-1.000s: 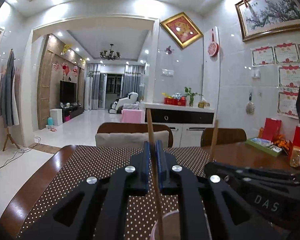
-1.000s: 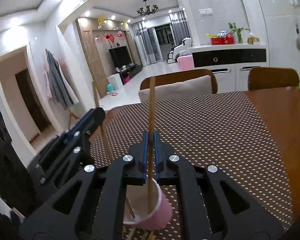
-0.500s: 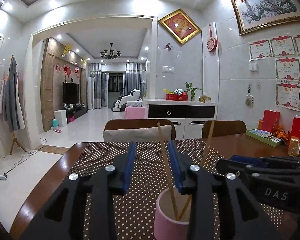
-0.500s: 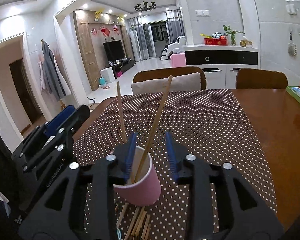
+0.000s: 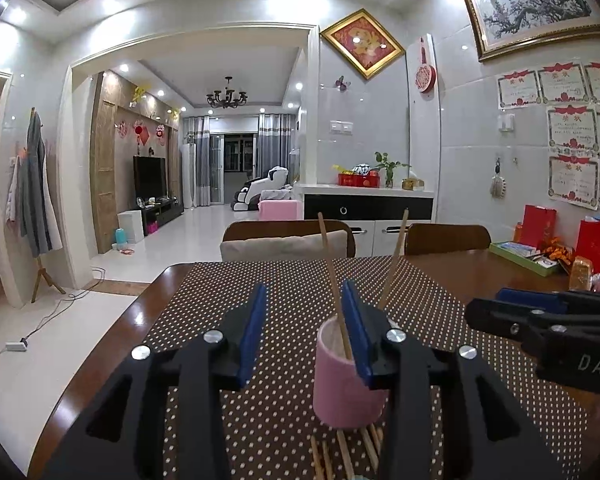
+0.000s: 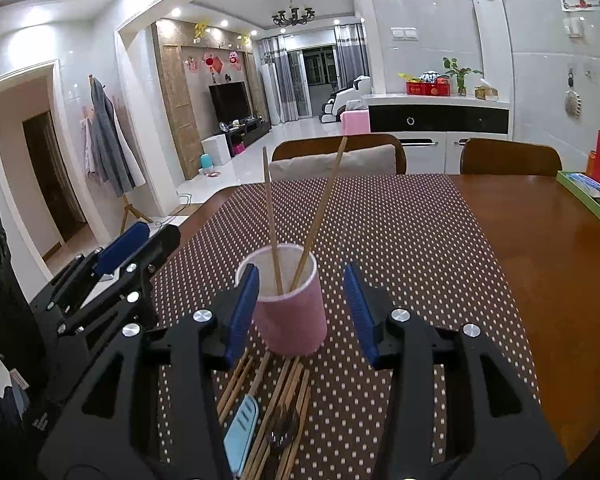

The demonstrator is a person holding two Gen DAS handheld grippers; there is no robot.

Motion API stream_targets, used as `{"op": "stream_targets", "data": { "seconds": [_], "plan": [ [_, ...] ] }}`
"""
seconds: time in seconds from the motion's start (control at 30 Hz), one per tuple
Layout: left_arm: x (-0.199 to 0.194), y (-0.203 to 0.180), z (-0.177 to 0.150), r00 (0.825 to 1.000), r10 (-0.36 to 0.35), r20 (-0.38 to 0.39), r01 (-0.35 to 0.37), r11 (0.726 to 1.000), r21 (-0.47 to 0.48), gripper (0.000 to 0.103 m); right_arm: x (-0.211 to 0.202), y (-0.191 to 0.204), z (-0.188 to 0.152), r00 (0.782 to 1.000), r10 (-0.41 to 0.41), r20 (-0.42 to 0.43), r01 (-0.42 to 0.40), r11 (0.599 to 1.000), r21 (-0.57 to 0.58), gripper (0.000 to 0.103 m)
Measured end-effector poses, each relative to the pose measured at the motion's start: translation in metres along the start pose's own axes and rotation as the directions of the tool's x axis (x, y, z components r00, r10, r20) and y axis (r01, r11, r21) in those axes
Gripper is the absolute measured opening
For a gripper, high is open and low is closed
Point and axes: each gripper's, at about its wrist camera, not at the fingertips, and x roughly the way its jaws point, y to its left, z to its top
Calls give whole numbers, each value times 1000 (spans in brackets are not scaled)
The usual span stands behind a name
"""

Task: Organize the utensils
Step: 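Move back to the utensils and grasp a chopstick with the right tool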

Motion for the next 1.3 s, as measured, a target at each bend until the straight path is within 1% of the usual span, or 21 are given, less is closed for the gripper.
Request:
{"op": "stream_targets", "data": {
  "seconds": [0.17,0.3,0.4,0.53,0.6,0.77,0.83,1.0,1.1,1.17,1.23,1.3],
  "plan": [
    [-13,0,-12,999,-2,-32,2,1000,14,44,-2,-3,-17,999,-9,-46,10,1000,9,45],
    [-17,-2,-25,997,17,-79,-14,999,35,45,-3,-6,-33,997,-22,-73,23,1000,20,46],
    [-20,0,-37,991,42,-127,-37,998,41,45,1,-5,-45,993,-31,-110,33,999,16,47],
    [-22,3,-50,982,40,-184,-34,999,40,45,10,-7,-62,986,-33,-165,36,999,15,47],
    [-21,4,-56,976,44,-212,-36,999,39,45,13,-6,-71,982,-39,-186,41,999,11,47],
    [-17,9,-70,955,46,-292,-41,999,25,45,25,-10,-91,965,-49,-256,55,998,15,47],
    [-15,12,-77,944,42,-328,-39,999,13,45,30,-10,-100,957,-61,-285,64,998,1,47],
    [-14,21,-94,921,41,-387,-45,999,-3,45,42,-11,-116,935,-81,-344,77,997,-24,47],
    [-12,25,-102,905,32,-424,-43,999,-18,45,46,-10,-124,926,-77,-369,72,997,-26,47],
    [-12,24,-103,902,32,-431,-44,999,-18,45,48,-10,-126,923,-75,-378,69,997,-29,47],
    [-12,24,-104,900,32,-435,-41,999,-12,48,50,-9,-129,921,-73,-383,65,997,-35,47],
    [-13,24,-105,895,29,-444,-37,999,-10,50,50,-8,-130,922,-76,-380,66,997,-40,47]
  ]
}}
